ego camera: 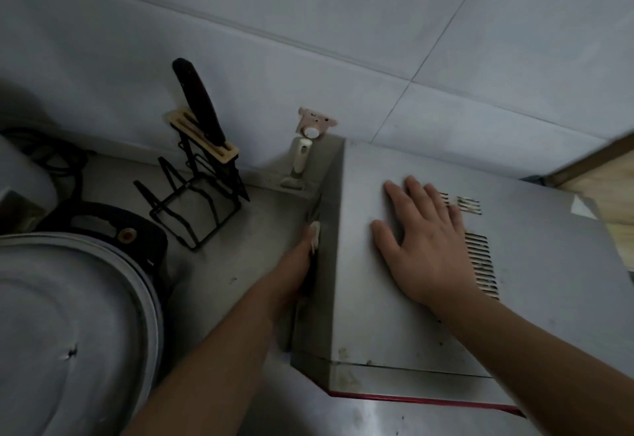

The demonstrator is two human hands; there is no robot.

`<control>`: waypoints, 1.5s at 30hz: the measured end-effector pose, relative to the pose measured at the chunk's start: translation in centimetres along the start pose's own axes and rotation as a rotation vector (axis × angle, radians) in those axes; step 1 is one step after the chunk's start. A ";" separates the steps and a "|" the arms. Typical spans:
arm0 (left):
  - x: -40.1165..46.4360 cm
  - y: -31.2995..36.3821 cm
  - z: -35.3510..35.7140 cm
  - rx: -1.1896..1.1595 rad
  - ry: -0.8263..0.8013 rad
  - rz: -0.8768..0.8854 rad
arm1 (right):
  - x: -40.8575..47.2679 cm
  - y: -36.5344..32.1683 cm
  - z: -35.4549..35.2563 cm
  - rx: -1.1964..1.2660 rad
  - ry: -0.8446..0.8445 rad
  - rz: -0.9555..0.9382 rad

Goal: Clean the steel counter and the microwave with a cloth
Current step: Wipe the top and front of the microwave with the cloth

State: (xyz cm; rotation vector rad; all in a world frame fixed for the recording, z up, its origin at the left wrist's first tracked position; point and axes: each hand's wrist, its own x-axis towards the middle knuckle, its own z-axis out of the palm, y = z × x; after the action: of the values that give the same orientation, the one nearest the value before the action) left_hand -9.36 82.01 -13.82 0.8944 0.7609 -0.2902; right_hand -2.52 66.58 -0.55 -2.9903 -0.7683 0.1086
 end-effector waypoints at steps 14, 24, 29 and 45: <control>5.4 2.5 0.2 -0.004 0.007 -0.006 | -0.2 -0.1 -0.4 0.019 0.000 0.008; -3.9 -11.2 -3.8 -0.081 0.053 -0.142 | -0.1 -0.1 -0.3 0.010 -0.016 -0.005; -4.3 -12.8 -4.0 -0.063 0.001 -0.180 | -0.1 0.0 -0.2 0.002 -0.024 -0.005; 7.8 4.5 0.7 0.051 -0.017 0.029 | 0.0 0.1 -0.1 0.018 -0.011 -0.001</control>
State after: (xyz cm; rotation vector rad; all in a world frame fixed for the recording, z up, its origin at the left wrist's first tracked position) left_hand -1.15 84.79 -16.40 0.9494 0.7269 -0.2918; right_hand -2.48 66.49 -0.42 -2.9749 -0.7665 0.1312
